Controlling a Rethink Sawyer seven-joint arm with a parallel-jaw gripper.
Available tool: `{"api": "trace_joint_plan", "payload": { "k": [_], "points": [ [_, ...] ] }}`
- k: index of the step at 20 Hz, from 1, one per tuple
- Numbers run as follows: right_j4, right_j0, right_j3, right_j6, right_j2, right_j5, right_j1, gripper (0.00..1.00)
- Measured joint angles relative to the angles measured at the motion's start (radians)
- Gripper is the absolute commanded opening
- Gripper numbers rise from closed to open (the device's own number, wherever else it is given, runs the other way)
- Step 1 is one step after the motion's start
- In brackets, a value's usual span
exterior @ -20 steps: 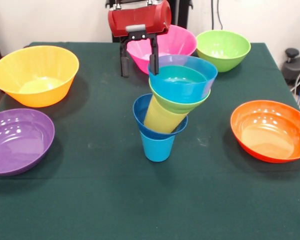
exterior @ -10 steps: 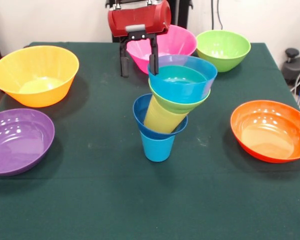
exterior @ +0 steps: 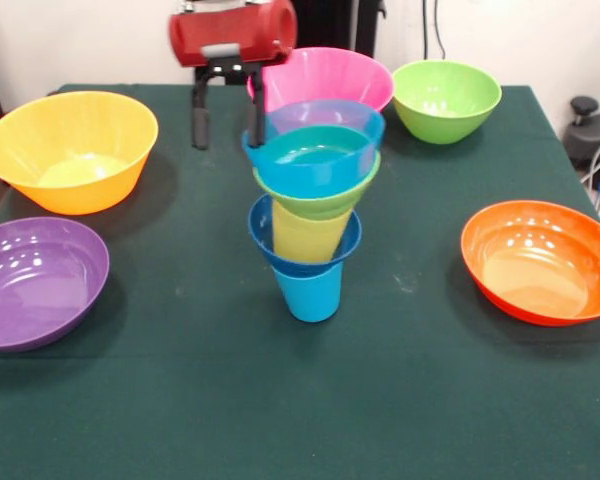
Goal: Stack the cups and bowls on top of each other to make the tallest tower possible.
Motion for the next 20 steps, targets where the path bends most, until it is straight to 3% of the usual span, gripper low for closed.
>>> {"api": "trace_joint_plan", "payload": {
  "k": [12, 20],
  "points": [
    [0.000, -0.021, 0.000, 0.000, 0.000, 0.000, 0.000, 1.00],
    [0.000, 0.004, 0.000, 0.000, 0.000, 0.000, 0.000, 1.00]
  ]
}}
